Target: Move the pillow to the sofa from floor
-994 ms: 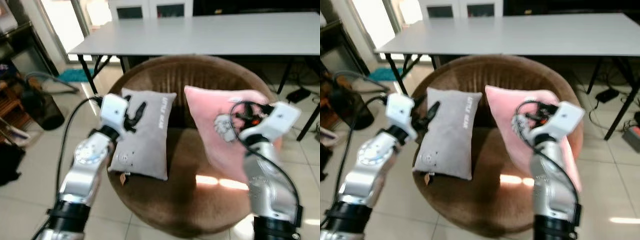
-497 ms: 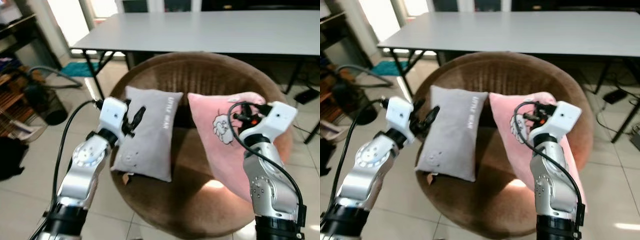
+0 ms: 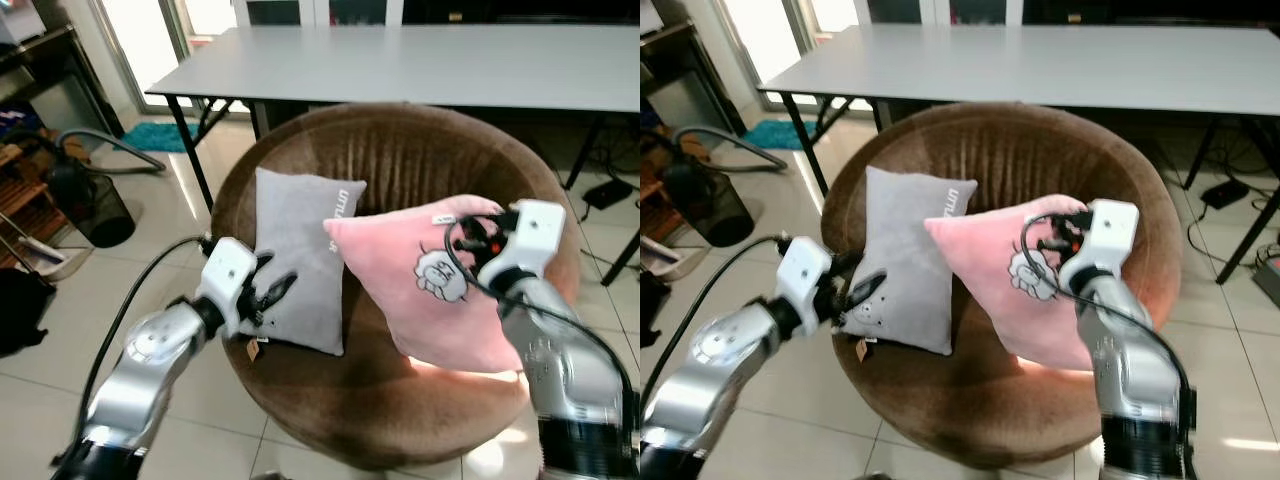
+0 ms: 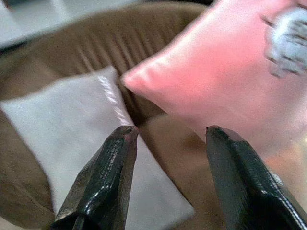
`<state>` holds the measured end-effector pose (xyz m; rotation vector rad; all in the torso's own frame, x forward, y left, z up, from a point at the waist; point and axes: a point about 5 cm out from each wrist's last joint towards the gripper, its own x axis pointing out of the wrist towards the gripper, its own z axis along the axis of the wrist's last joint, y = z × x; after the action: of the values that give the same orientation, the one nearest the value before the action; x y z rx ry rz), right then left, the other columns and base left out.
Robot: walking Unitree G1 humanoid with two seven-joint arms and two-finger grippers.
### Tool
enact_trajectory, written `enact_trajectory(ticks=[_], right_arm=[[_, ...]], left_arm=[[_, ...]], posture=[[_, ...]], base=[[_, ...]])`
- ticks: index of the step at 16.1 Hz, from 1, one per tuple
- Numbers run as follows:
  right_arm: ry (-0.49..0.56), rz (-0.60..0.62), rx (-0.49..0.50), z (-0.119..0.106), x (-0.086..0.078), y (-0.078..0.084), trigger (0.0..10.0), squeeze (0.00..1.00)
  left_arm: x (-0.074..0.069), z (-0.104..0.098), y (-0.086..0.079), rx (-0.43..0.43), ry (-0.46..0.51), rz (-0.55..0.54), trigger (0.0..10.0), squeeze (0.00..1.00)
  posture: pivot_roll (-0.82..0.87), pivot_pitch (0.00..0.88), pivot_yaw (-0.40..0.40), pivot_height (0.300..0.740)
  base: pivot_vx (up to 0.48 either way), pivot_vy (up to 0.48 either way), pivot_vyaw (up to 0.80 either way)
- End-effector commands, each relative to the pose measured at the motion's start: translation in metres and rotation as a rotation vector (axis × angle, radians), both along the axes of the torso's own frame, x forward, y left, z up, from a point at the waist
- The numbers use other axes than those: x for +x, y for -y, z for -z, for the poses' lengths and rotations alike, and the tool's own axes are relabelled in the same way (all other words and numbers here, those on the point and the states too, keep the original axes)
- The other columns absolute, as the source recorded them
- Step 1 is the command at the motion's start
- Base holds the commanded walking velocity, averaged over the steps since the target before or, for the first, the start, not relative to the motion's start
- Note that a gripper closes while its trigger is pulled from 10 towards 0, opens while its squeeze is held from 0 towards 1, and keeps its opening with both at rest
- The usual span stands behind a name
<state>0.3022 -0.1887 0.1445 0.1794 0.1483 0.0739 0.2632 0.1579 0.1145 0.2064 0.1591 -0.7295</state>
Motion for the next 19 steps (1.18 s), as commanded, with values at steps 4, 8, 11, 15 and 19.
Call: enact_trajectory(ticks=[4, 8, 11, 15, 19], right_arm=[[-0.124, -0.123, -0.038, 0.021, 0.027, -0.017, 10.0, 0.00], [-0.195, -0.118, -0.012, 0.038, 0.063, -0.030, 10.0, 0.00], [-0.154, -0.043, -0.043, 0.022, 0.082, -0.030, 10.0, 0.00], [-0.013, 0.066, -0.079, -0.012, 0.099, -0.020, 10.0, 1.00], [0.101, 0.039, -0.164, -0.029, 0.105, -0.025, 10.0, 1.00]], left_arm=[[-0.018, -0.002, -0.005, 0.029, -0.074, 0.090, 10.0, 0.00], [-0.029, -0.005, -0.008, 0.041, -0.102, 0.103, 10.0, 0.00], [-0.033, -0.005, -0.009, 0.051, -0.110, 0.100, 10.0, 0.00], [-0.038, -0.008, -0.009, 0.045, -0.108, 0.075, 10.0, 0.00], [-0.038, -0.009, -0.006, 0.044, -0.107, 0.075, 10.0, 0.00]], posture=[[-0.02, 0.128, 0.080, 0.740], [0.02, 0.176, 0.069, 0.740], [0.03, 0.187, 0.057, 0.740], [0.04, 0.186, 0.040, 0.740], [0.04, 0.181, 0.048, 0.740]], base=[[0.000, 0.000, 0.00], [0.000, 0.000, 0.00], [0.000, 0.000, 0.00], [0.000, 0.000, 0.00], [0.000, 0.000, 0.00]])
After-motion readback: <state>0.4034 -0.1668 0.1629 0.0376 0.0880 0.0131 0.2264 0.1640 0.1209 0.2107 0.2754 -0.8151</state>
